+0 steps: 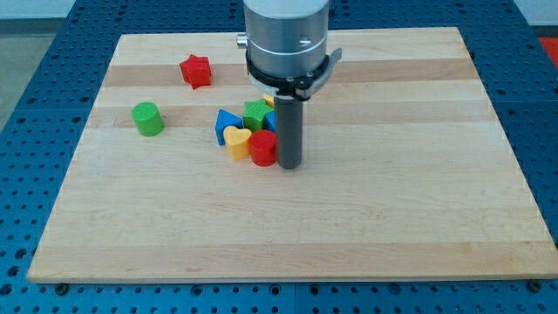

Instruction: Slide the red circle into green star and blue cube

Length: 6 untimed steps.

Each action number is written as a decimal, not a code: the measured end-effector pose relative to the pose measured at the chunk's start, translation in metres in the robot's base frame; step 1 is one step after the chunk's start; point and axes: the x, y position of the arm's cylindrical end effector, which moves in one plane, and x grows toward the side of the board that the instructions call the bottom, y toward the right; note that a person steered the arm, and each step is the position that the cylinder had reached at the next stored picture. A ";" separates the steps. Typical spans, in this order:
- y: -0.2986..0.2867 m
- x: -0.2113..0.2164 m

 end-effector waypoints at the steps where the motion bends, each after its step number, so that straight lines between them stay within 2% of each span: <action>1: 0.004 0.019; 3: -0.028 0.019; 6: -0.029 -0.003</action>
